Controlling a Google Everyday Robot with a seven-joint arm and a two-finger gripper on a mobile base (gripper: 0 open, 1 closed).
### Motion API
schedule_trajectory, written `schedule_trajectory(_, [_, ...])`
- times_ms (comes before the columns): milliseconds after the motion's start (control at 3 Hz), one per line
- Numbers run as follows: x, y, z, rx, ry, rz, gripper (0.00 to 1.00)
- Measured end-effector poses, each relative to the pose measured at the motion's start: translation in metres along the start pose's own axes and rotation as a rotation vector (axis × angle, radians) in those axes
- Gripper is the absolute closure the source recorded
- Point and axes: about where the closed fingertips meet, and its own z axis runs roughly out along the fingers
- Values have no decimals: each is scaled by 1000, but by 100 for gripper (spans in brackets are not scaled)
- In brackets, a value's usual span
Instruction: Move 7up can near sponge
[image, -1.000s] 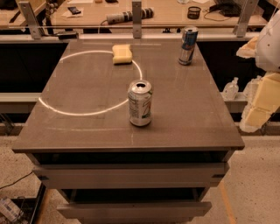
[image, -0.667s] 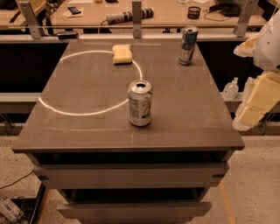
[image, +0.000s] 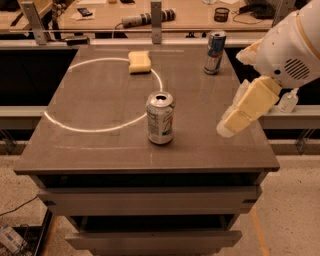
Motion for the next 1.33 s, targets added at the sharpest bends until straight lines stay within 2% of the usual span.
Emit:
schedule_trajectory(333, [-26, 4, 29, -42, -70, 25, 0])
schedule_trajectory(667, [-51, 7, 60, -55, -110, 16, 0])
schedule_trajectory(1333, [-76, 17, 104, -88, -169, 20, 0])
